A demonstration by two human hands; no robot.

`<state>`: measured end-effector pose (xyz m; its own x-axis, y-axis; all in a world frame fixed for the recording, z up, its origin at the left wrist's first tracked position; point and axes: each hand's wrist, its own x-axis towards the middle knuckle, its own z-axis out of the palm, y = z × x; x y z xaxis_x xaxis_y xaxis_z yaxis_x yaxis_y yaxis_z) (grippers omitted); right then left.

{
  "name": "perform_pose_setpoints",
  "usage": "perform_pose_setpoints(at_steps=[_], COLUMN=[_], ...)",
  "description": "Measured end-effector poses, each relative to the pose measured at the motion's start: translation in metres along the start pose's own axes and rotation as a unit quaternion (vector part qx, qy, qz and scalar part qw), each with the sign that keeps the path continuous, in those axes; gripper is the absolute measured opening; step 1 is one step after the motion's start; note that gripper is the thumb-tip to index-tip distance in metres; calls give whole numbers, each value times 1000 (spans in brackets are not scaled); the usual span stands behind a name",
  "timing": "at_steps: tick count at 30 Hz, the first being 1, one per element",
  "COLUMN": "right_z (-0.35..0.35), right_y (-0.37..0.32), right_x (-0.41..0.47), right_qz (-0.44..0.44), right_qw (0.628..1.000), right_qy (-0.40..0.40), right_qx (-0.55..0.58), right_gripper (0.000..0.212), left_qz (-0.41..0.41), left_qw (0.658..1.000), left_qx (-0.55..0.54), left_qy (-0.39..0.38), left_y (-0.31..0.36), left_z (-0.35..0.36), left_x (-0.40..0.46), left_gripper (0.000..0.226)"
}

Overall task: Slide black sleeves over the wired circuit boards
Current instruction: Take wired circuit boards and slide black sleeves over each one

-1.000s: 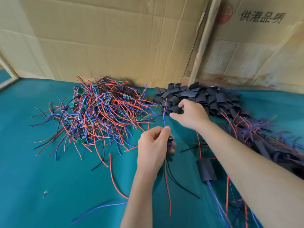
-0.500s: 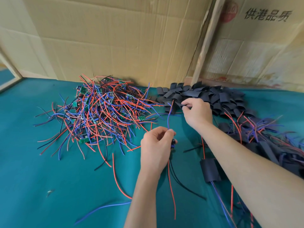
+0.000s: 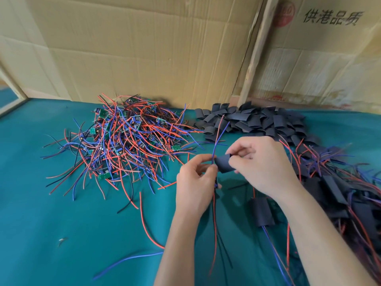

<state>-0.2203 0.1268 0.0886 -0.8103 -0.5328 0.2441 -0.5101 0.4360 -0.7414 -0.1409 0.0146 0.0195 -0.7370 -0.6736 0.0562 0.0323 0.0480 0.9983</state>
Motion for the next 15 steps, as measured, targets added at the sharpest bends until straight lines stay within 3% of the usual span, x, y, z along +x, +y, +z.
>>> perform_pose_setpoints(at_steps=[7, 12, 15], right_z=[1, -5, -1], right_y=[3, 7, 6], right_x=[-2, -1, 0], right_qz=[28, -8, -38], right_qw=[977, 967, 975], right_qy=[-97, -198, -182], right_qx=[189, 162, 123], right_gripper=[33, 40, 36], left_qz=[2, -8, -6], left_qw=[1000, 1000, 1000], left_qx=[10, -4, -21], left_qy=[16, 8, 2], left_y=[1, 2, 3], left_z=[0, 0, 0], left_x=[0, -1, -2], left_gripper=[19, 21, 14])
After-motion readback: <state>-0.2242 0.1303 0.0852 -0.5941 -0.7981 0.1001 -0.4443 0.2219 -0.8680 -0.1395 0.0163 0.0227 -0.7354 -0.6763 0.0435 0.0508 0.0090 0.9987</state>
